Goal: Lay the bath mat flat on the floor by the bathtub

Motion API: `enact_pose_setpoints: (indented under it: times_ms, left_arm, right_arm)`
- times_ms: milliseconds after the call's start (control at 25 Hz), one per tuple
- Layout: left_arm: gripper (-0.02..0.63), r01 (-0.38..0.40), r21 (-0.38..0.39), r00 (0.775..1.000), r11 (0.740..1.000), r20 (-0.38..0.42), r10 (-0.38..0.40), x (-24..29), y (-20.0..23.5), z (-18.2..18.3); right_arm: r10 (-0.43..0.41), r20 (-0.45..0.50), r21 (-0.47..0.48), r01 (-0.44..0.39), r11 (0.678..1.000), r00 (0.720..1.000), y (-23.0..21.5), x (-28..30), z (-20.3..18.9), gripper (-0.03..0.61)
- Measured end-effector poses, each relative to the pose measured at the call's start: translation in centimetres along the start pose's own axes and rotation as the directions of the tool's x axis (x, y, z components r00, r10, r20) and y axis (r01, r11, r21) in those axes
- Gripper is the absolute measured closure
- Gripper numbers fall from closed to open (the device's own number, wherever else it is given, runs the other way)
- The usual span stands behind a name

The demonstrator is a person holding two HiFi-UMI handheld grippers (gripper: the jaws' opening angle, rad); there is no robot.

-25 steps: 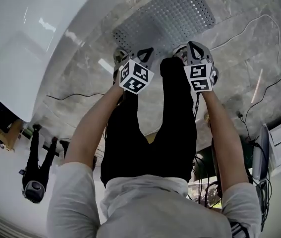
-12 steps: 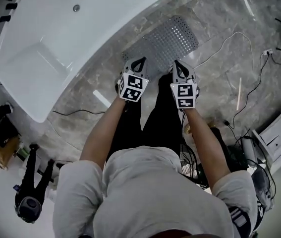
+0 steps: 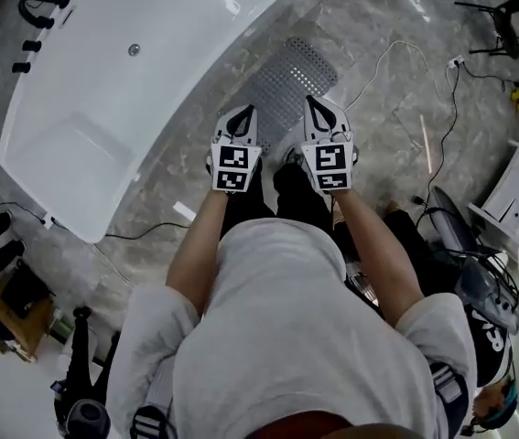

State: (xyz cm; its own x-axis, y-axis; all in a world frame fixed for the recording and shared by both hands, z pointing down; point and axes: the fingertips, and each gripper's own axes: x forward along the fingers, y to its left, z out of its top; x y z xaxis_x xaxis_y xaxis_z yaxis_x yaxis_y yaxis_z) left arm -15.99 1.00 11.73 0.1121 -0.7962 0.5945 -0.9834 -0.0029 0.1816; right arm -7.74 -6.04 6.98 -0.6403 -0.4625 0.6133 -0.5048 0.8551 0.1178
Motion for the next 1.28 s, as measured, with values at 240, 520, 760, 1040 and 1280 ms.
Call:
enact_pose_setpoints:
  times_ms: [240, 520, 760, 1040, 1280]
  left_arm:
    - [0.601, -0.006, -0.013, 0.996, 1.000, 0.094, 0.007, -3.2, -3.9, 3.7]
    - [0.601, -0.012, -0.019, 0.985, 1.000, 0.170, 0.015, -6.7, -9.6, 5.9]
    - [0.601, -0.015, 0.015, 0.979, 1.000, 0.204, 0.012, -9.9, -14.1, 7.1]
    - [0.601, -0.066, 0.039, 0.973, 0.997, 0.222, 0.056, -14.6, -16.0, 7.0]
    - [0.601, -0.088, 0.015, 0.961, 0.996, 0.266, 0.081, -19.3, -13.4, 6.4]
  right_arm:
    - [-0.016, 0.103, 0.012, 0.015, 1.000, 0.995, -1.1, -6.0, 3.7, 0.572]
    - [-0.028, 0.198, -0.005, 0.030, 1.000, 0.980, -1.7, -12.5, 4.1, 0.572]
    - [-0.044, 0.296, -0.028, 0.054, 0.998, 0.954, -1.8, -18.1, 5.0, 0.572]
    - [-0.050, 0.347, 0.056, 0.033, 0.998, 0.937, -0.6, -20.9, 4.7, 0.572]
    - [-0.070, 0.361, 0.080, 0.044, 0.996, 0.930, 3.1, -21.7, 5.7, 0.572]
